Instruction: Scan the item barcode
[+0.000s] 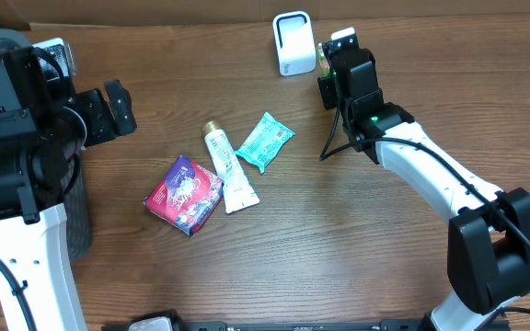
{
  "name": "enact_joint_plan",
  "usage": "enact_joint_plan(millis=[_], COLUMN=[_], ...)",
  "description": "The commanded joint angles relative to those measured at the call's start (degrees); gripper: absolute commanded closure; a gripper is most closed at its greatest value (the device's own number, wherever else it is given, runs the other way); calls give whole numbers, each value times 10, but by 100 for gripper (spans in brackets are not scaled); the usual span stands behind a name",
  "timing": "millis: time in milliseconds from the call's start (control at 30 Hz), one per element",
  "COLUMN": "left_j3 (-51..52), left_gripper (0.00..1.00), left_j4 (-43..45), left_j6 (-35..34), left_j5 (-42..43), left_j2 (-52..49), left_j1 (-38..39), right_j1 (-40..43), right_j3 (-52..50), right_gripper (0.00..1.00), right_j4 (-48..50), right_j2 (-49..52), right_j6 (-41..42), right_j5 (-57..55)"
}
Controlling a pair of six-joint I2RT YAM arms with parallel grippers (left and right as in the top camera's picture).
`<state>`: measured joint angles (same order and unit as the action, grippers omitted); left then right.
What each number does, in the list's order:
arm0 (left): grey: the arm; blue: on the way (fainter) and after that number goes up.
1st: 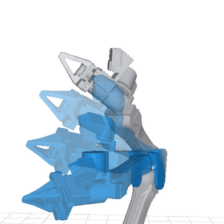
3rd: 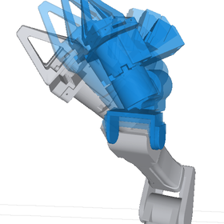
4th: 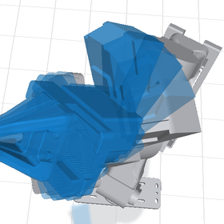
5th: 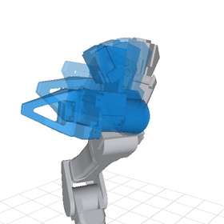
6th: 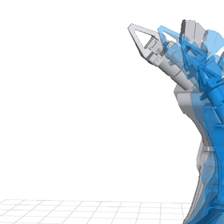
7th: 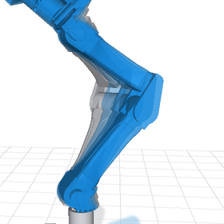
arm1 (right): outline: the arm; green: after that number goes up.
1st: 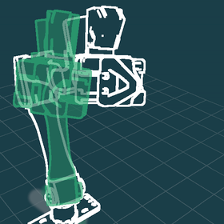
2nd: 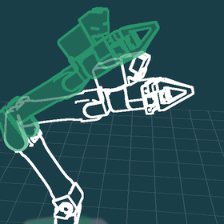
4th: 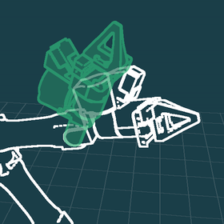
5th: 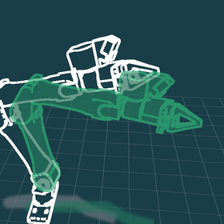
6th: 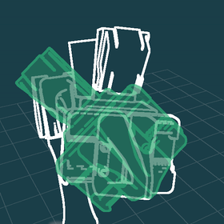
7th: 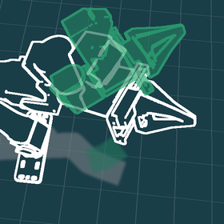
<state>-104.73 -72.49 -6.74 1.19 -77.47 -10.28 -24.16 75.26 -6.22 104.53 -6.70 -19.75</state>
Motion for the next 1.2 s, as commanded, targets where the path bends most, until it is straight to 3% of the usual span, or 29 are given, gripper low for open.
enact_joint_plan(millis=[0,367,567,600,633,700,767,967,1167], left_j3=[-8,-8,-8,-8,-8,-8,-8,-8,-8], left_gripper=[0,0,0,0,0,0,1,1,1], left_j4=[1,1,1,1,1,1,0,0,1], left_j6=[-1,-1,-1,-1,-1,-1,-1,-1,-1], left_j5=[-5,-5,-5,-5,-5,-5,-5,-5,-5], left_j2=[-1,-1,-1,-1,-1,-1,-1,-1,-1], left_j1=[-2,-2,-2,-2,-2,-2,-2,-2,-2], right_j1=[-7,-16,-8,-3,4,25,51,153,177], right_j3=[57,107,106,106,106,107,107,125,261], right_gripper=[97,97,96,90,73,28,0,0,0], right_j4=[15,74,28,20,10,-22,-51,-110,-259], right_j2=[-5,24,38,38,38,38,40,74,162], right_j6=[-14,-47,41,67,81,96,108,140,120], right_j5=[-19,2,-3,2,22,91,147,387,411])
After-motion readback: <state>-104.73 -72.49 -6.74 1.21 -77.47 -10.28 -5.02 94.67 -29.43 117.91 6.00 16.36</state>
